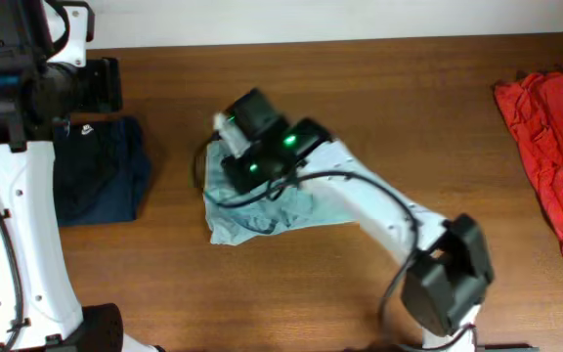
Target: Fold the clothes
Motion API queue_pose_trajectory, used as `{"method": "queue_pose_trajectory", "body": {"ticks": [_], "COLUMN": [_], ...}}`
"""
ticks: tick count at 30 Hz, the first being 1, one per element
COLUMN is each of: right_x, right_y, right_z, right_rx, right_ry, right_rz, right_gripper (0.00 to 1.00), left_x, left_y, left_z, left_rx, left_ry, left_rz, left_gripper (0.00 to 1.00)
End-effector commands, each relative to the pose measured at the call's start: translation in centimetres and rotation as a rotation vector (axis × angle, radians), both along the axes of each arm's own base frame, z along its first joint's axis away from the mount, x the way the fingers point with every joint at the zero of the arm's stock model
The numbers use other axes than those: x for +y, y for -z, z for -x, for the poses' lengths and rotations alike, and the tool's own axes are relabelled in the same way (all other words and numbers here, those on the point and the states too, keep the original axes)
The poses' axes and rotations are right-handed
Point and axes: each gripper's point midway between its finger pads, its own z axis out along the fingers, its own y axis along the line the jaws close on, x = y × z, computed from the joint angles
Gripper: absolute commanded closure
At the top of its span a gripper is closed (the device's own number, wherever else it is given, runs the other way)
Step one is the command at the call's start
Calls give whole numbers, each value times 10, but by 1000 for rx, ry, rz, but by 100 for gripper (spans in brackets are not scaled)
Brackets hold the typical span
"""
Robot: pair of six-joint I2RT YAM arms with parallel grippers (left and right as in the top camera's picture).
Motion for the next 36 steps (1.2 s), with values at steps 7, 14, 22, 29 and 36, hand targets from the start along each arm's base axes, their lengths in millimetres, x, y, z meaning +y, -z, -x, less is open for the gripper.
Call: {"method": "queue_pose_trajectory", "body": {"ticks": [7,14,22,29,36], "right_x": [-15,-122,-94,49,33], "right_y": [-4,27,104,55,26], "right_z": [-10,-53,-32,24,1], "right_rx": [-3,167,447,405,306], "right_ry": [74,315,288,-235,-205], "right_rz": [28,91,26,-379,-358], "right_gripper": [33,76,90,91,86], "left_x": [2,2,2,2,2], "left_y": [-14,-13,-13,-13,-12], "left_z": [6,6,6,6,7], "left_rx": [-35,-34,-34,-33,-29], "left_ry": [3,3,3,2,2], "left_rz": [-19,-18,-18,-16,-16], "left_gripper": [30,30,29,29,29]}}
